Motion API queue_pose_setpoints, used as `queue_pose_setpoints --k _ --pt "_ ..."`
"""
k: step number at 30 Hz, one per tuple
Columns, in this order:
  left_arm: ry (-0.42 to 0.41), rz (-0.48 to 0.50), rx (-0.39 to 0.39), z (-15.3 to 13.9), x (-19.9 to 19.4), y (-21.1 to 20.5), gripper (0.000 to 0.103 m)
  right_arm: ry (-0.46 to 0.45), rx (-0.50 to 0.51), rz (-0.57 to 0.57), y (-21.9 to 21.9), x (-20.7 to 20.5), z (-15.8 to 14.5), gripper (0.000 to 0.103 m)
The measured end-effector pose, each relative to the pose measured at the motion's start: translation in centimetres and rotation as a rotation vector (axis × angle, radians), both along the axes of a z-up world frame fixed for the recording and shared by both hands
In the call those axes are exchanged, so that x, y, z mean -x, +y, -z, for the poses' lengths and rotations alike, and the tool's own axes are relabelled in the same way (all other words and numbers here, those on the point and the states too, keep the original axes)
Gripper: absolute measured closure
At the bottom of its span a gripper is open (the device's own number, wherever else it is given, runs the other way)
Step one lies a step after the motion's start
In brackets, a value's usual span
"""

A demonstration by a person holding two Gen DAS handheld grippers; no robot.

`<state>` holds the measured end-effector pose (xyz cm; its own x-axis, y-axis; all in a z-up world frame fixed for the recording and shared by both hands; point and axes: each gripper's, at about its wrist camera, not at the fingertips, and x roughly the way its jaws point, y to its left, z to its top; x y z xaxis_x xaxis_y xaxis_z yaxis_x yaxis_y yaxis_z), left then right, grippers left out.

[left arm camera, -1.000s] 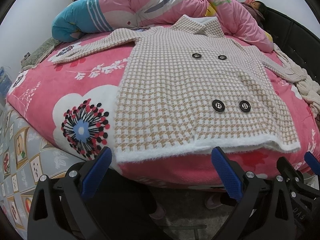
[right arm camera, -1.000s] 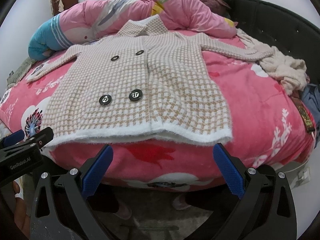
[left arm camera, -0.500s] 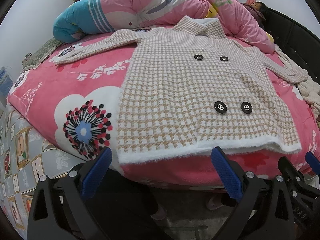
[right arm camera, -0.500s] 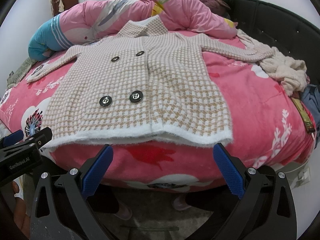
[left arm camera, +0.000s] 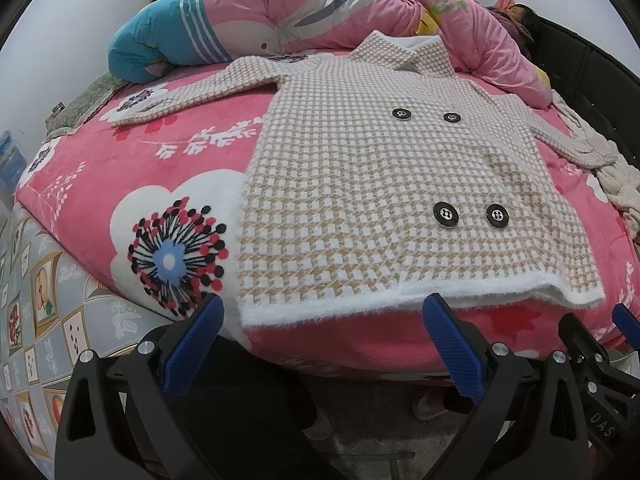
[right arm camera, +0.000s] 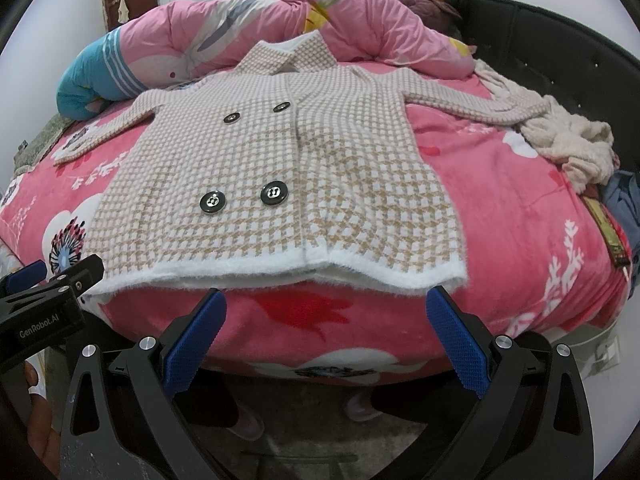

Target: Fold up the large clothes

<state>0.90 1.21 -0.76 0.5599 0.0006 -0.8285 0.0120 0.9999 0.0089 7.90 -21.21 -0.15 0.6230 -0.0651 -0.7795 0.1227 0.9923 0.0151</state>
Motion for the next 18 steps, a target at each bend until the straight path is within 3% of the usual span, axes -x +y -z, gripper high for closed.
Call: queue_pose_setpoints --k 18 --pt "-0.001 -0.006 -0.005 0.07 -0.08 0.44 0.005 -0.003 -0.001 0.005 0.2 -0.16 -0.13 0.007"
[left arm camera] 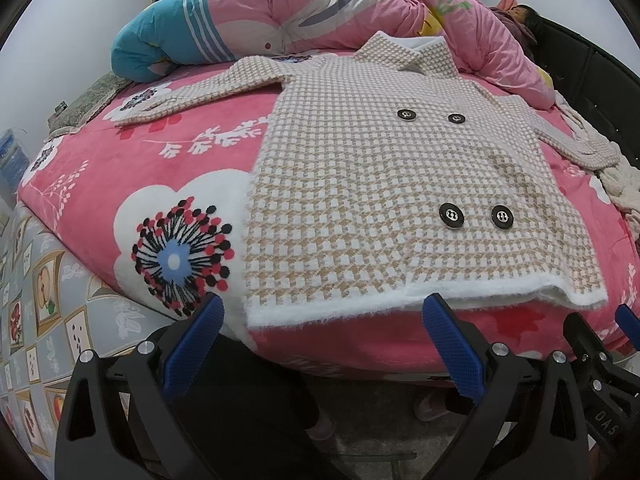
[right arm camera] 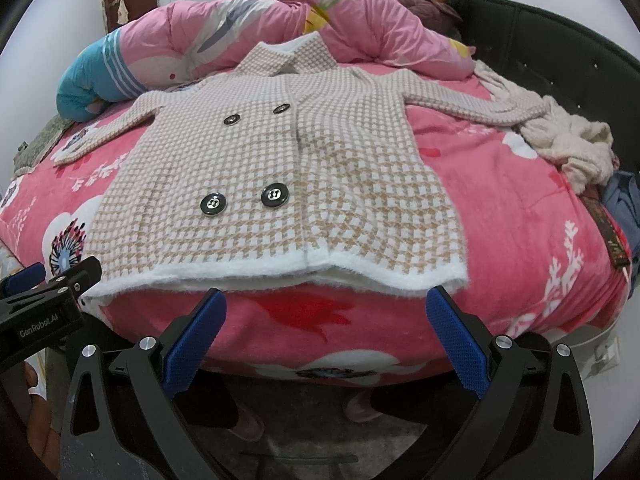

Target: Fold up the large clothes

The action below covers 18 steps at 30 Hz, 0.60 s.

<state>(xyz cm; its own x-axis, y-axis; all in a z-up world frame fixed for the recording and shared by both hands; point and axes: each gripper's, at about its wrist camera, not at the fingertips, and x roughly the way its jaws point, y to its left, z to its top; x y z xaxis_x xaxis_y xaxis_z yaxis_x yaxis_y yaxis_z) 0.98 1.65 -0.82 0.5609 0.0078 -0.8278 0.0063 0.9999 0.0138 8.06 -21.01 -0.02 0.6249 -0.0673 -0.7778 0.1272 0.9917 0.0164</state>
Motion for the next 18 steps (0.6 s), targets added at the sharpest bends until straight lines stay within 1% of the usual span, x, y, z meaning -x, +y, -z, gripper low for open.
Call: queue_pose_setpoints --k 8,18 --pt "0.002 -0.001 -0.002 0.1 0.0 0.0 0.005 -0.001 -0.003 0.001 -0.1 -0.1 0.0 0.007" --pt "0.021 0.001 -0.015 1.1 -1.4 -0.2 0.005 -0.024 -0.036 0.009 -1.8 -0.3 0.4 0.007"
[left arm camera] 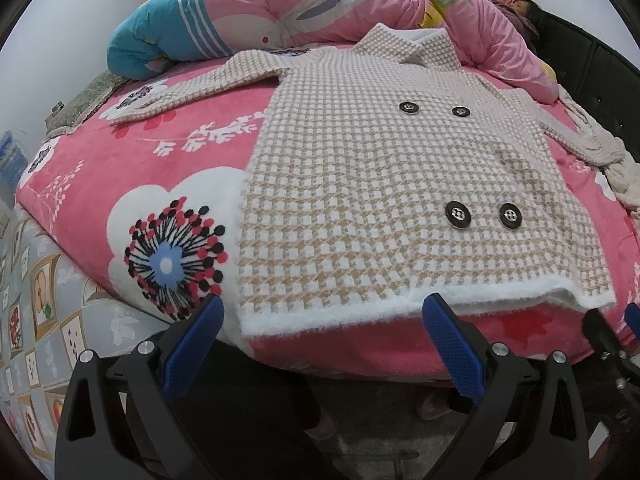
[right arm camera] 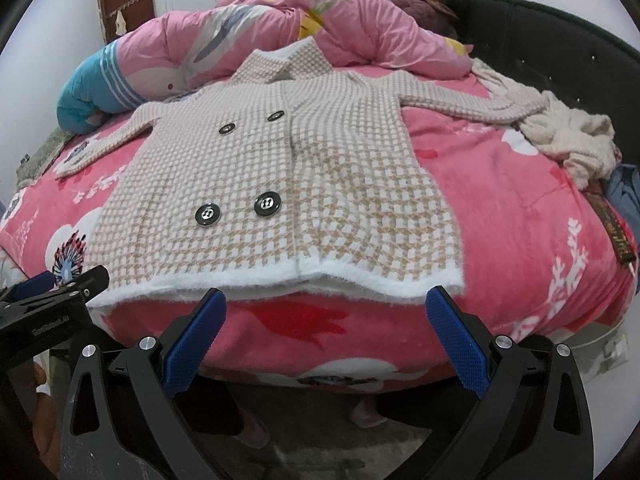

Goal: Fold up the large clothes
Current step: 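Move the left tool to the coat's front edge and open it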

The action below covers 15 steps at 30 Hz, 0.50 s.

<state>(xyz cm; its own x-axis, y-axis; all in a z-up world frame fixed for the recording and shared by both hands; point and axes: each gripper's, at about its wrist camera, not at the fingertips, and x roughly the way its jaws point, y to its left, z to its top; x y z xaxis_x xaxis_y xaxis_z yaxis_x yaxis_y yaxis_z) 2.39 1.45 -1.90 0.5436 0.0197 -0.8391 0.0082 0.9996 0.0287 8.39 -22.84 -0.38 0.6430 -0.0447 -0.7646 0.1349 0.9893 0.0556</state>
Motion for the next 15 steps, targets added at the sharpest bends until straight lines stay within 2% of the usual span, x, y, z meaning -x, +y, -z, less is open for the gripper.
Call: queue_pose_setpoints --k 8,11,15 --pt "0.01 -0.053 -0.091 2.2 -4.9 3.4 0.005 -0.019 -0.003 0.137 -6.8 -3.1 0.2 0.007" --pt "0.032 -0.064 -0.112 3.6 -7.9 4.7 0.005 0.026 -0.028 0.128 -8.3 -5.7 1.4 0.007" --pt "0.049 -0.058 -0.079 4.8 -10.9 5.6 0.005 0.084 -0.1 0.092 -9.4 -9.4 3.6 0.007"
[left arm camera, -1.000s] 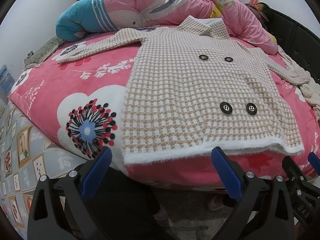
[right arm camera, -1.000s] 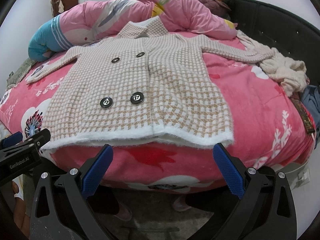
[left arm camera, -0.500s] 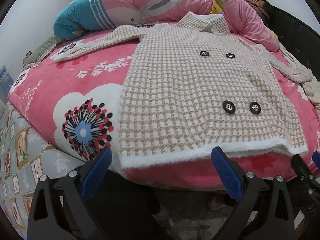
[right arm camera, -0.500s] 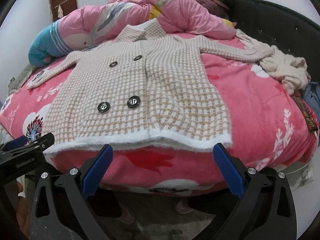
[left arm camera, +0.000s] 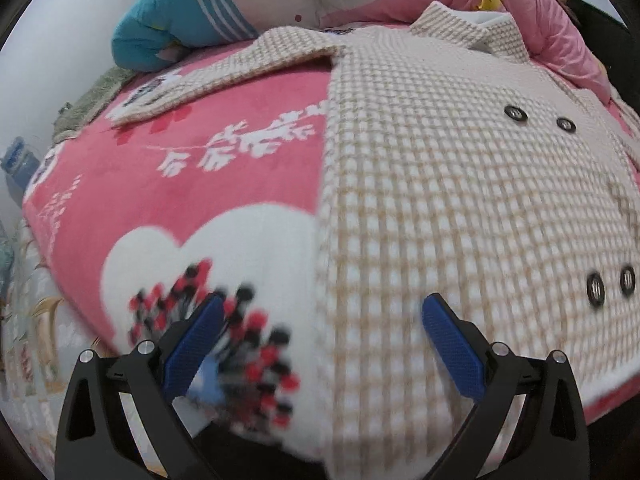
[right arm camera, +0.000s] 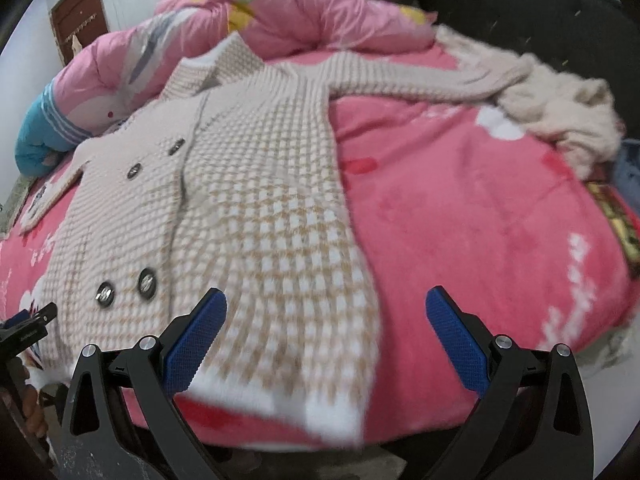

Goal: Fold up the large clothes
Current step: 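Move the left tool to the coat's front edge and open it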

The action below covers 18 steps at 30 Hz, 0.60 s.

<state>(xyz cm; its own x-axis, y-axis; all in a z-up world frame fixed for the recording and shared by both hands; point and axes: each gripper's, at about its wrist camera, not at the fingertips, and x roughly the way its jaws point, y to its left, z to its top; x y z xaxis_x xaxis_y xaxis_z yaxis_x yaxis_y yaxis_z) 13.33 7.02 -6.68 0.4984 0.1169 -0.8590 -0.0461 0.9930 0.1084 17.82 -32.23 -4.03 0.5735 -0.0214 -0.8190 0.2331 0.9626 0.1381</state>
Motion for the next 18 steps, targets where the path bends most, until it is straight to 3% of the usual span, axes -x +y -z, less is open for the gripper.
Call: queue_pose_setpoints --k 5,10,15,18 --pt "0.002 0.014 0.038 0.8 -2.1 0.6 0.004 0.074 -0.065 -0.042 -0.2 -3.5 3.1 0.007" --pt "-0.004 0.029 0.09 1.3 -2.3 1.4 0.004 0.049 -0.058 -0.059 0.2 -2.7 3.9 0.007" --pt "0.041 0.029 0.157 1.8 -2.5 2.0 0.004 0.033 -0.085 -0.08 -0.4 -0.6 4.8 0.007" --pt "0.055 0.033 0.155 1.8 -2.7 1.9 0.004 0.048 -0.099 -0.082 -0.8 -0.4 4.8 0.007"
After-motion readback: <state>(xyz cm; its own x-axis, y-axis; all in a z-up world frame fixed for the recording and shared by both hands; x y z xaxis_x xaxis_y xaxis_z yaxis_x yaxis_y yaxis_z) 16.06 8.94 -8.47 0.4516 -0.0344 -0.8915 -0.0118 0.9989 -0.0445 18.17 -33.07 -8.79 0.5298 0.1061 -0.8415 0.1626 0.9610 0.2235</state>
